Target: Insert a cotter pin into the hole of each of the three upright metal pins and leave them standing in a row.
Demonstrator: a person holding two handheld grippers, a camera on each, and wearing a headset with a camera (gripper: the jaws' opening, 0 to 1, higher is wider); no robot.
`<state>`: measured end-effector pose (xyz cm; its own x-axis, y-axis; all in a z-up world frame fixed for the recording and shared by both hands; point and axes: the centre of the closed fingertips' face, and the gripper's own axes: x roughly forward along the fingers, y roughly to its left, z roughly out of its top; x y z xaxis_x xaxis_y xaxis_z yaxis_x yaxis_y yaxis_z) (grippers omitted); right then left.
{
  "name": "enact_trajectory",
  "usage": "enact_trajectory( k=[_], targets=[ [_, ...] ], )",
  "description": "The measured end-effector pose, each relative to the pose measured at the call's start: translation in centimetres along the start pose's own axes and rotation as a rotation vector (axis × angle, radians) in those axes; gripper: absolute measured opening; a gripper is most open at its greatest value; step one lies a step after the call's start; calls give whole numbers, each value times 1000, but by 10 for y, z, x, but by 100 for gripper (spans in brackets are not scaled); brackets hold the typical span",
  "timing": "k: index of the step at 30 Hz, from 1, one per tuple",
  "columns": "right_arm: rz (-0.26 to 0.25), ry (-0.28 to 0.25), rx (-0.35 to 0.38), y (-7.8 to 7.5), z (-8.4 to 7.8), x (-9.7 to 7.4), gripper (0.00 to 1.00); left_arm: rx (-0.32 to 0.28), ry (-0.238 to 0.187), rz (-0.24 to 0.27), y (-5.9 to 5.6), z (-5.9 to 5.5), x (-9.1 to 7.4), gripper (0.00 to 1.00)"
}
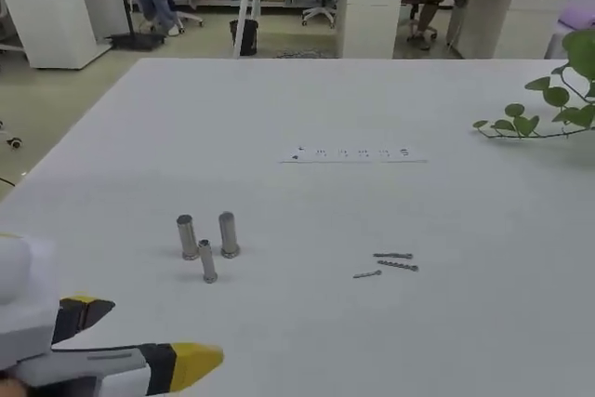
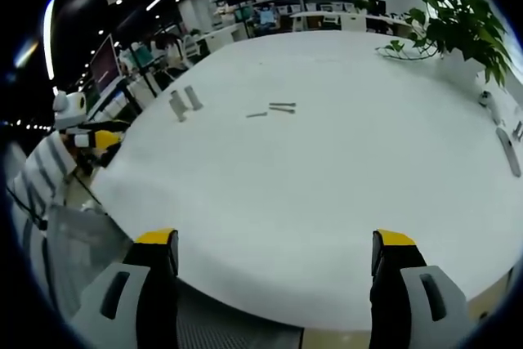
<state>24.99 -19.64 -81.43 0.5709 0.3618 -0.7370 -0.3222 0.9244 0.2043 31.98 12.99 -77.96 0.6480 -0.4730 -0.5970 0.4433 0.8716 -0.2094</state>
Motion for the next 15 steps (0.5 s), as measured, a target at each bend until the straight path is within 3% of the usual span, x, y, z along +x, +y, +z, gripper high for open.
enact_trajectory(
  k=[4, 8, 15],
  targets=[
    [-1, 1, -5, 1, 2, 0, 100, 22, 3, 0, 6, 3, 6, 86],
    [-2, 2, -1, 3, 2, 1, 100, 76, -23, 8, 12, 12, 12, 83],
    [2, 14, -1, 6, 0, 3, 100, 103, -40, 7, 23, 20, 27, 76]
  ],
)
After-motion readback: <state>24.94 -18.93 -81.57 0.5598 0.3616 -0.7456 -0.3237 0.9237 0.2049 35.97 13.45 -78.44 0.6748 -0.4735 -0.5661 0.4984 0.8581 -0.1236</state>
